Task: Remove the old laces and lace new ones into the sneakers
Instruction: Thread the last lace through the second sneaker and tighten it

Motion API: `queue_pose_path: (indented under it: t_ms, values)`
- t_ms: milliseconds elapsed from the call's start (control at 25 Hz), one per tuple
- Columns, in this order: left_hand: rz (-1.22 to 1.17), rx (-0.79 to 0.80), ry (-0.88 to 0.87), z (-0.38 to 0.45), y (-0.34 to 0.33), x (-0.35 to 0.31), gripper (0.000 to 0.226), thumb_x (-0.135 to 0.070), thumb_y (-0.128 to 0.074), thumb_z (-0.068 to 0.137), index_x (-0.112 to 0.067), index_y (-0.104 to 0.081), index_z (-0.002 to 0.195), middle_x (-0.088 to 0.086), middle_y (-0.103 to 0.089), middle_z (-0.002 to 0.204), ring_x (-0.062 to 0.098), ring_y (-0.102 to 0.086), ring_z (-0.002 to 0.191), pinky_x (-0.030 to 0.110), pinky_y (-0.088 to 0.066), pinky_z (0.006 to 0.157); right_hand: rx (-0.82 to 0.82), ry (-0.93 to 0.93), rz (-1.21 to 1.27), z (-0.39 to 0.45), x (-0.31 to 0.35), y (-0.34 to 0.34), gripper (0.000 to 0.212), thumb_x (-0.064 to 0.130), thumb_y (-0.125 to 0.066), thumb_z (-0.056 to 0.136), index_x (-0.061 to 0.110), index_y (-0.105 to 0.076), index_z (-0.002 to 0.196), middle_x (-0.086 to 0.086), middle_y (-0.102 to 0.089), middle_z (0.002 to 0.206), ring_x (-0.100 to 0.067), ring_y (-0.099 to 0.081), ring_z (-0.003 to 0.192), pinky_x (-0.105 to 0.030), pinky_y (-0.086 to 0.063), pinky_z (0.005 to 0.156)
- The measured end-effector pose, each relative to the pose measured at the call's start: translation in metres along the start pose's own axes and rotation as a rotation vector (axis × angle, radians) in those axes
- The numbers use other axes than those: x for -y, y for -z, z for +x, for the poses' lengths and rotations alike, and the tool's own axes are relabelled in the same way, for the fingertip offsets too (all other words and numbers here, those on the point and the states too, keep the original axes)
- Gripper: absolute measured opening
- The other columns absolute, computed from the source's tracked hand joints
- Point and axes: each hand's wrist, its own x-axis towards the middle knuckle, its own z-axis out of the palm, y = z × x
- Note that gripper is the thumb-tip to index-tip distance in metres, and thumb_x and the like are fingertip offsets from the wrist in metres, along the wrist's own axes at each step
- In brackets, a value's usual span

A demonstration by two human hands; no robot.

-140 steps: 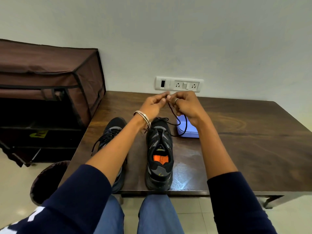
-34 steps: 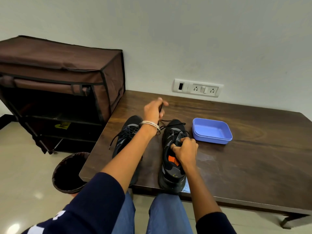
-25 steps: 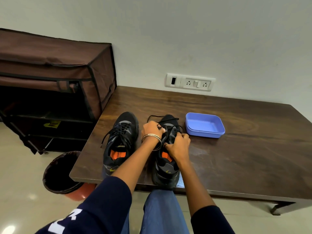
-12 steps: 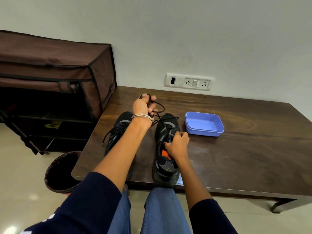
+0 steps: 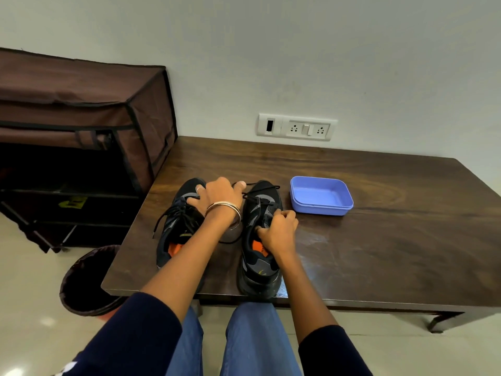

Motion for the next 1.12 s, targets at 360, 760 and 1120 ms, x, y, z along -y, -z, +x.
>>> queue_pose_path:
  t_ms: [360, 760, 1120]
  values:
    - [0.147, 0.199, -0.478, 0.054, -0.043, -0.039, 0.028, -0.021, -0.053, 0.095, -0.015, -0.066, 0.120, 0.014, -0.063, 0.121, 0.034, -0.058, 0.111, 0.040, -0.049, 0.095, 0.030, -0.021, 0.022, 0.002, -0.005, -0.003, 0.058, 0.032, -0.071, 0.082, 0.001, -0.050, 0.126, -0.012, -0.032, 0.135, -0.029, -0.032, 0.122, -0.032, -0.040, 0.102]
    - [-0.916, 0.266, -0.223, 0.052, -0.014, -0.052, 0.022, -0.004, -0.048, 0.097, -0.010, -0.059, 0.078, 0.006, -0.063, 0.070, 0.020, -0.058, 0.064, 0.031, -0.053, 0.062, 0.279, -0.156, 0.621, 0.013, -0.013, 0.036, 0.032, 0.023, -0.082, 0.074, 0.011, -0.066, 0.100, -0.006, -0.067, 0.102, -0.014, -0.065, 0.088, -0.024, -0.055, 0.077]
    - [-1.606, 0.459, -0.196, 0.019, 0.086, -0.087, 0.023, 0.017, -0.046, 0.090, 0.007, -0.064, 0.100, 0.014, -0.063, 0.082, 0.022, -0.065, 0.076, 0.034, -0.060, 0.075, 0.175, 0.157, 1.024, 0.030, 0.071, 0.103, 0.033, 0.019, -0.065, 0.092, 0.009, -0.059, 0.122, -0.007, -0.070, 0.104, -0.013, -0.069, 0.089, -0.028, -0.056, 0.084]
